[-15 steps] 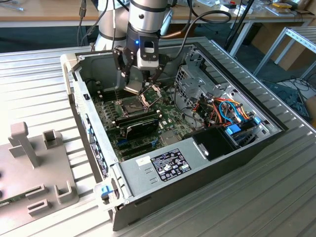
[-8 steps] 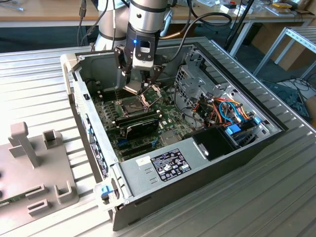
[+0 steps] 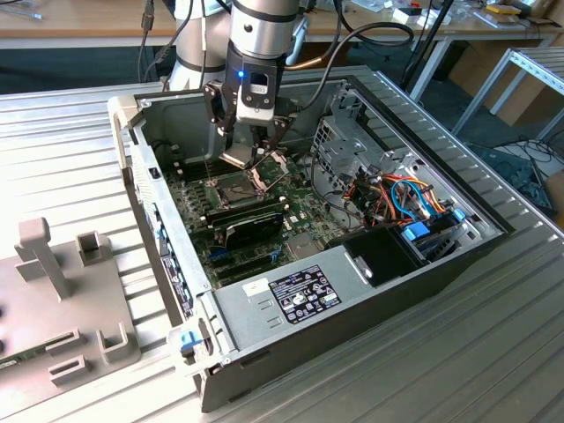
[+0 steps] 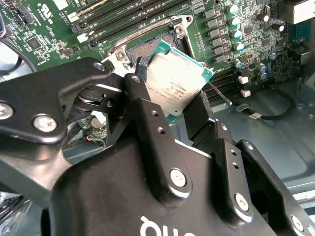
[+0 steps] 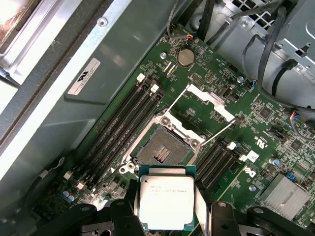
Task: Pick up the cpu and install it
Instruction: 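Place the cpu into insertion slot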
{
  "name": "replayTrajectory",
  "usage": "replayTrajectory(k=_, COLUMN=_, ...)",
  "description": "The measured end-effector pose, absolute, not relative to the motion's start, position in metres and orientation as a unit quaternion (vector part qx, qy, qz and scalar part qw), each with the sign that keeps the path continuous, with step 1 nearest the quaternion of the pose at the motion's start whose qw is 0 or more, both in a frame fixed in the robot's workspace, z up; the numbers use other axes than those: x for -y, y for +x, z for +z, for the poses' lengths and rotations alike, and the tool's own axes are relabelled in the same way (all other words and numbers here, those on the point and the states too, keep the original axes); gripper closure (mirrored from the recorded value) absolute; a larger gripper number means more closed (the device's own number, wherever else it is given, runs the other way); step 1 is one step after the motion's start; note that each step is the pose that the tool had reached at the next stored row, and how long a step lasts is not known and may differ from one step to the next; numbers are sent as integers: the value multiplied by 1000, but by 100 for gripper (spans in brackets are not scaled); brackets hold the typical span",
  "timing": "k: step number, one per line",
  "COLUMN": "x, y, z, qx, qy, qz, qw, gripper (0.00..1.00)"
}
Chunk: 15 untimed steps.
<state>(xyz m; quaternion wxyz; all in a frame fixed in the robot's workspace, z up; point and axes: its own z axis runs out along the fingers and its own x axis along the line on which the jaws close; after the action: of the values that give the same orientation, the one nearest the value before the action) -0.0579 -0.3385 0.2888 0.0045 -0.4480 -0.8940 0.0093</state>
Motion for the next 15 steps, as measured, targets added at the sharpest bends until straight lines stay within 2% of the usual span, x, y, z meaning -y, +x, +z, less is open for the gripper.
replayTrajectory(k=15, x=339, y=-58, z=288, qx=855, qy=-519, qz=9, qw=5, gripper=45)
